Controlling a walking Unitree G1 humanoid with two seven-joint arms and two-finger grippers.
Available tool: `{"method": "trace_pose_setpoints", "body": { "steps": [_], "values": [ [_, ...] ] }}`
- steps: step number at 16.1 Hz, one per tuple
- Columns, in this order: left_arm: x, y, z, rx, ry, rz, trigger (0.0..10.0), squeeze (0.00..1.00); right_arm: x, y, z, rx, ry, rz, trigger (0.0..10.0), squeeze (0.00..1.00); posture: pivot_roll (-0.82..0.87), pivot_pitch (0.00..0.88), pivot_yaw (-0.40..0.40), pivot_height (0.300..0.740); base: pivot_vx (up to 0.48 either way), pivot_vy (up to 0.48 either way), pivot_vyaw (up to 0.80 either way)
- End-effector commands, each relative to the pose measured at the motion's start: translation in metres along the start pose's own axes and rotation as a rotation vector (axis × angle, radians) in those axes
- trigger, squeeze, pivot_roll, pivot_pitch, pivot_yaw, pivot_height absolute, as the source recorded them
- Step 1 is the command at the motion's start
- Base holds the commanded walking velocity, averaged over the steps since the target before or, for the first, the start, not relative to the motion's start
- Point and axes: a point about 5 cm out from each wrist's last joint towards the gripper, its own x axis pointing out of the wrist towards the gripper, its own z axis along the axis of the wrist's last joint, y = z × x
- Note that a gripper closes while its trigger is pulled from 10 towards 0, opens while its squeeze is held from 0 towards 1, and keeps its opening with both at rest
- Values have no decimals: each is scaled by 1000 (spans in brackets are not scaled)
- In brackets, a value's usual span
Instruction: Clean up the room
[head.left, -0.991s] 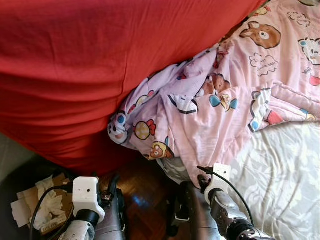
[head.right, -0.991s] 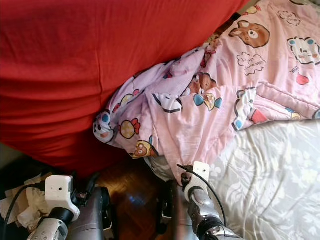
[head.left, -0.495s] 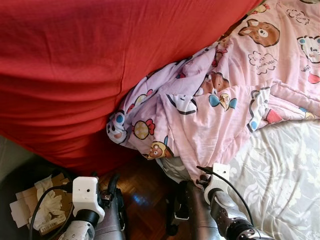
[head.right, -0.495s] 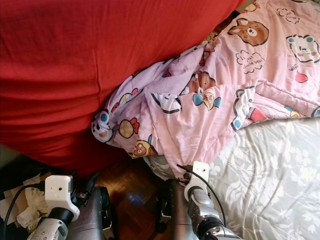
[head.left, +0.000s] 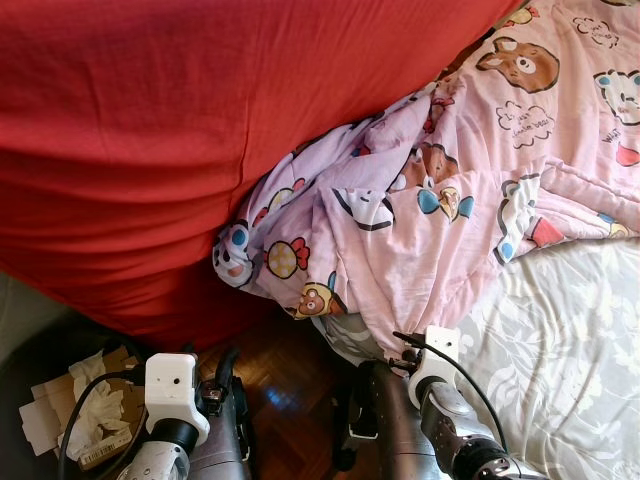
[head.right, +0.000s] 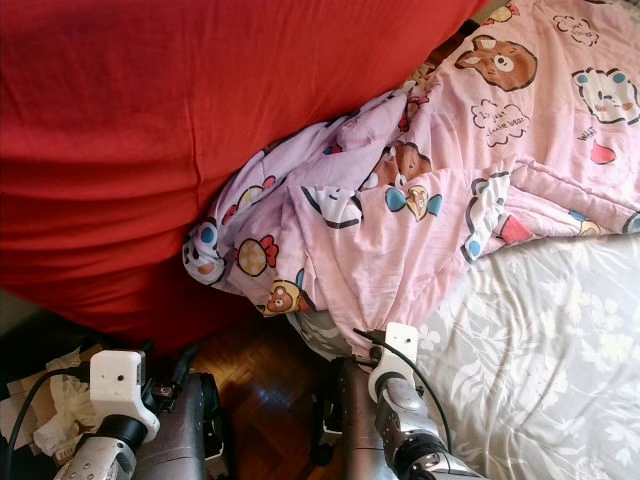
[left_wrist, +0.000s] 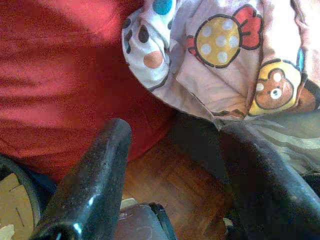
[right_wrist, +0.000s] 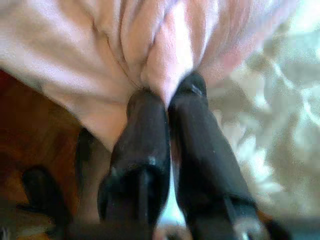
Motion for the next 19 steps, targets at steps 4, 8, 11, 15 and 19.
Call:
{"method": "trace_pose_setpoints", "body": {
  "steps": [4, 8, 11, 15, 19],
  "values": [
    [21, 26, -32, 46, 102, 67, 10000, 0, -9, -27, 4, 65, -160, 3, 0, 0, 88, 137, -91, 617, 0, 0, 0],
    [24, 35, -59, 60, 188, 72, 10000, 0, -18, -35, -18, 78, -147, -17, 0, 0, 75, 35, -56, 617, 0, 0, 0],
    [23, 39, -77, 52, 257, 92, 10000, 0, -21, -37, -24, 82, -152, -14, 0, 0, 71, 0, -48, 617, 0, 0, 0],
    [15, 45, -102, 8, 366, 152, 10000, 0, -20, -38, -26, 89, -124, -16, 10000, 0, 72, 0, -41, 637, 0, 0, 0],
    [3, 47, -120, -11, 468, 194, 10000, 0, -23, -40, -41, 67, -49, -29, 10000, 0, 73, 0, -41, 682, 0, 0, 0]
  ]
}}
